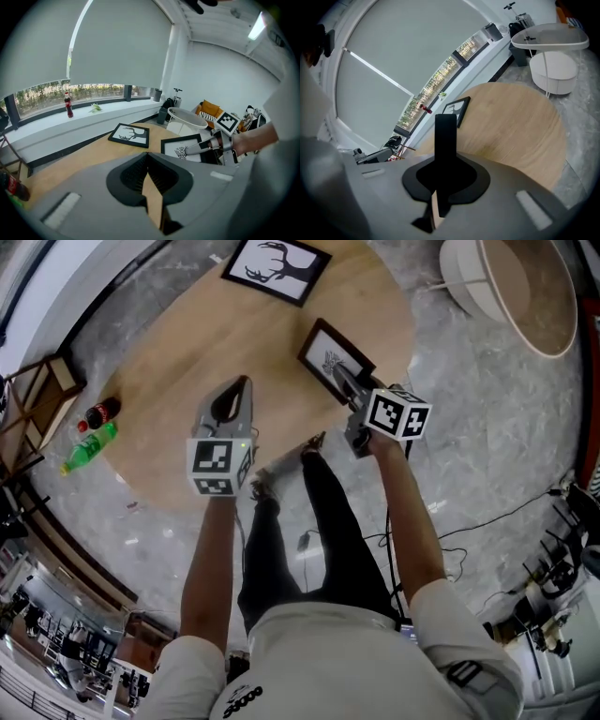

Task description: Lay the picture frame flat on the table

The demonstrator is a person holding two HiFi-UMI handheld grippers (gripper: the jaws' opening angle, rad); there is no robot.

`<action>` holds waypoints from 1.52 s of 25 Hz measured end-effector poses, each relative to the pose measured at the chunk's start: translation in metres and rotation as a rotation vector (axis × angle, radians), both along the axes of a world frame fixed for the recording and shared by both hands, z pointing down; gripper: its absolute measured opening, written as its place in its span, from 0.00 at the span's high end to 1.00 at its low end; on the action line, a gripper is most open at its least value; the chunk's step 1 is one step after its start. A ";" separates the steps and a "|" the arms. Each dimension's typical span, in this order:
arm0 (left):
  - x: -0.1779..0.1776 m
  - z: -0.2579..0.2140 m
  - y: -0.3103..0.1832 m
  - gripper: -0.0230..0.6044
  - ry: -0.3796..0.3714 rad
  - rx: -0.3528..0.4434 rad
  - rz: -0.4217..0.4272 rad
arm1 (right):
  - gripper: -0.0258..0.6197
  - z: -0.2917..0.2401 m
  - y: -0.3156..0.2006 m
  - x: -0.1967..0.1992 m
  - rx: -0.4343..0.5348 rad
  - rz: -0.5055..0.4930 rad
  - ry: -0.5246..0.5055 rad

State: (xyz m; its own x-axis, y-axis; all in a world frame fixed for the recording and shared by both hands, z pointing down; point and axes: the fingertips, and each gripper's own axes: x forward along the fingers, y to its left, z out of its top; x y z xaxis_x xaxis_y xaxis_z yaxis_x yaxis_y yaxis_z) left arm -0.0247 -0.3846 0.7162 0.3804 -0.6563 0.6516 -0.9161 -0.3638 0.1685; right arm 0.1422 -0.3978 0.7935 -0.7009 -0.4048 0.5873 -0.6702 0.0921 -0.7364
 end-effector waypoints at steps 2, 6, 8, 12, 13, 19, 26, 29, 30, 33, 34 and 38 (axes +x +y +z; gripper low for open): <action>0.002 0.004 0.001 0.95 0.004 -0.009 0.002 | 0.93 0.010 0.000 0.000 -0.013 -0.016 0.018; 0.005 0.011 0.004 0.95 0.011 -0.024 0.011 | 0.93 0.022 -0.005 0.000 -0.032 -0.019 0.027; 0.007 0.013 0.006 0.95 0.015 -0.032 0.010 | 0.93 0.024 -0.008 -0.002 -0.038 -0.010 0.003; 0.011 0.015 0.011 0.95 0.021 -0.040 0.016 | 0.88 0.031 -0.008 -0.005 -0.058 -0.016 0.003; 0.012 0.016 0.011 0.95 0.021 -0.043 0.017 | 0.85 0.033 -0.007 -0.006 -0.065 -0.022 0.006; 0.011 0.019 0.008 0.95 0.019 -0.047 -0.002 | 0.84 0.040 -0.004 -0.007 -0.081 -0.023 0.008; 0.006 0.024 0.014 0.95 0.023 -0.064 -0.034 | 0.69 0.047 0.006 -0.009 -0.133 -0.023 -0.011; 0.005 0.026 0.016 0.95 0.025 -0.069 -0.042 | 0.56 0.051 0.009 -0.007 -0.122 -0.044 0.049; 0.005 0.027 0.017 0.95 0.024 -0.072 -0.042 | 0.52 0.053 0.010 -0.007 -0.116 -0.058 0.071; 0.006 0.028 0.019 0.95 0.025 -0.074 -0.042 | 0.45 0.054 0.015 -0.007 -0.112 -0.087 0.091; 0.006 0.027 0.020 0.95 0.025 -0.074 -0.041 | 0.45 0.053 0.016 -0.007 -0.114 -0.089 0.081; 0.006 0.028 0.022 0.95 0.024 -0.078 -0.045 | 0.45 0.052 0.023 -0.002 -0.131 -0.084 0.058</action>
